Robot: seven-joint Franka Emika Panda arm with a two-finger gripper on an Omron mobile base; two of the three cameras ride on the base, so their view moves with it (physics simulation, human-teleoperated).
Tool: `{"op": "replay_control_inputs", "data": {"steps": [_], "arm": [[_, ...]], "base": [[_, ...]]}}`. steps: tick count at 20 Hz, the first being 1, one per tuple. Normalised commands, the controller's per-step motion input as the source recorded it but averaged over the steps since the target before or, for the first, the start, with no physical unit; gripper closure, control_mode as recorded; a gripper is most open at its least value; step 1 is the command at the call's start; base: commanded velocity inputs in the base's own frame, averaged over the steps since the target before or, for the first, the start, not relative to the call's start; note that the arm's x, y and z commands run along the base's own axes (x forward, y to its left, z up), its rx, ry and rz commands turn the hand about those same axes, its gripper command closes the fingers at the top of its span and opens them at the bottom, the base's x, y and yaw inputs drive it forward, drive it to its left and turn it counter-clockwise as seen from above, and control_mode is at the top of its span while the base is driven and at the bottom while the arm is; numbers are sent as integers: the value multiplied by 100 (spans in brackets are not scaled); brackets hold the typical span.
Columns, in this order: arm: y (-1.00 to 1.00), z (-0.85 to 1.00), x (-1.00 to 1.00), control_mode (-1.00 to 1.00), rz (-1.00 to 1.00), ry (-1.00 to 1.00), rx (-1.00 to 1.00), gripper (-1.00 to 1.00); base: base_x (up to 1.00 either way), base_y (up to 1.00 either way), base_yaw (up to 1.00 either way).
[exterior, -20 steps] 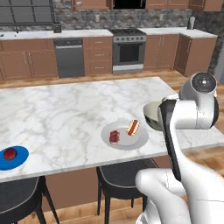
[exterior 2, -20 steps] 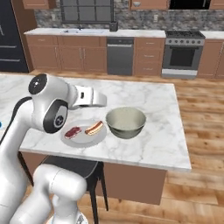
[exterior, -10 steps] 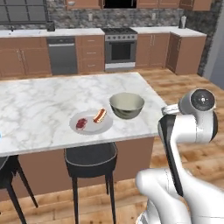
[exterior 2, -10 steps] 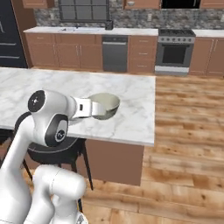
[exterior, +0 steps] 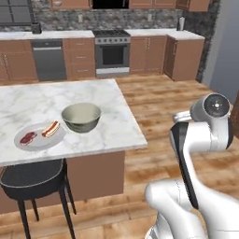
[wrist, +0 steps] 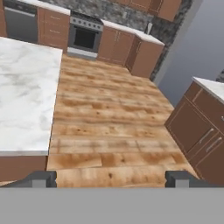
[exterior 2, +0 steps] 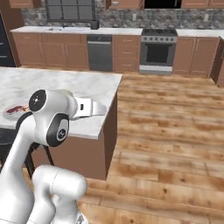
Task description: Take the smaller bowl and place it next to the appetizer plate on the dining counter , and place the larger bowl next to the plate with cooked food.
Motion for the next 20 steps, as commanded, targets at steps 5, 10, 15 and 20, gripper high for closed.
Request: {"op": "replay_control_inputs", "data": {"steps": [5,10,15,20], "arm": [[0,0,0,100,0,0,0,-100],[0,0,0,100,0,0,0,-100],[0,0,0,100,0,0,0,-100],[0,0,0,100,0,0,0,-100]], "base": [[0,-100,5],[48,-100,7],[100,-96,10],[100,-45,8]]}}
